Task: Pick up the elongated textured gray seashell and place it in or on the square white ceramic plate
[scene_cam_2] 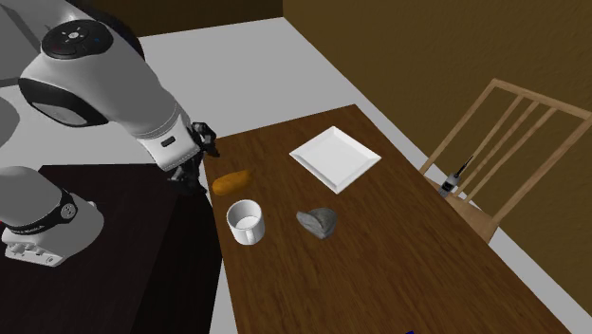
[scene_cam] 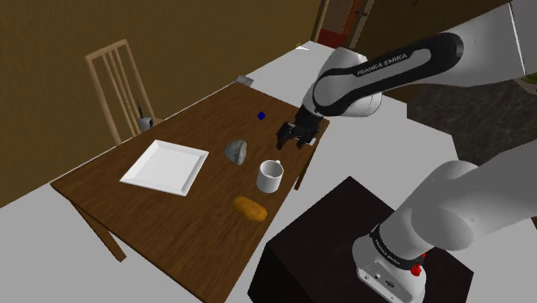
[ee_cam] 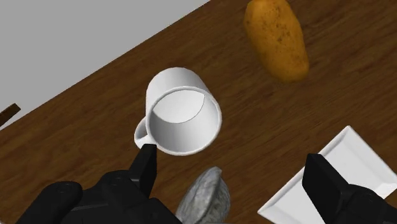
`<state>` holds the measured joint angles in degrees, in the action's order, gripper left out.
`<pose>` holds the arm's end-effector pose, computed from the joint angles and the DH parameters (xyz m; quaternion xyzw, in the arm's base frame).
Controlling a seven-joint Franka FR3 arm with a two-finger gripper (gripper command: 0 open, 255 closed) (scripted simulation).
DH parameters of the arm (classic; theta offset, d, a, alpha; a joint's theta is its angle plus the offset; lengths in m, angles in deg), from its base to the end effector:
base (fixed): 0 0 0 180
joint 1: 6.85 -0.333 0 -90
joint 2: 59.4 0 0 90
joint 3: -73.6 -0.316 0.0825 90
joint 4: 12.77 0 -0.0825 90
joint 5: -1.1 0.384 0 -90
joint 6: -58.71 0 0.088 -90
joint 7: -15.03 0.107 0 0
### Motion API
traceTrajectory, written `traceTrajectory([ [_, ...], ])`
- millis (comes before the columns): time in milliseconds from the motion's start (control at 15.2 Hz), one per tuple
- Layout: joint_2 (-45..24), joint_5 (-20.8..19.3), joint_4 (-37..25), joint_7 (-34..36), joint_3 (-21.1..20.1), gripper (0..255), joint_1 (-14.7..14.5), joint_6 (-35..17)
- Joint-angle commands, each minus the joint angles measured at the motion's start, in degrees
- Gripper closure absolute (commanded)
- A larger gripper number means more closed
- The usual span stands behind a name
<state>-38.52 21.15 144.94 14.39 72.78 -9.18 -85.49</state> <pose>0.3876 0.0180 0.3388 -0.9868 0.1021 -0.0613 0.1095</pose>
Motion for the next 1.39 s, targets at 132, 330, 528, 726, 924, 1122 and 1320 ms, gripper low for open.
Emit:
traceTrajectory([
  [132, -11.1, 7.6, -1.6, -3.4, 1.0, 0, -3.1, -12.4],
  [330, -19.7, 17.5, -4.9, -9.3, 1.5, 0, -6.0, -19.5],
  [528, -28.3, 31.2, -10.0, -18.7, -0.4, 0, -6.5, -24.7],
  [726, -36.6, 44.3, -16.5, -28.9, -5.3, 0, -3.3, -29.0],
  [924, -44.9, 55.9, -24.1, -39.3, -10.8, 0, 1.4, -33.1],
  [1122, -53.4, 67.1, -33.0, -51.3, -17.2, 0, 7.1, -37.9],
  [1320, -63.1, 88.6, -45.3, -78.3, -27.6, 0, 17.0, -45.7],
])
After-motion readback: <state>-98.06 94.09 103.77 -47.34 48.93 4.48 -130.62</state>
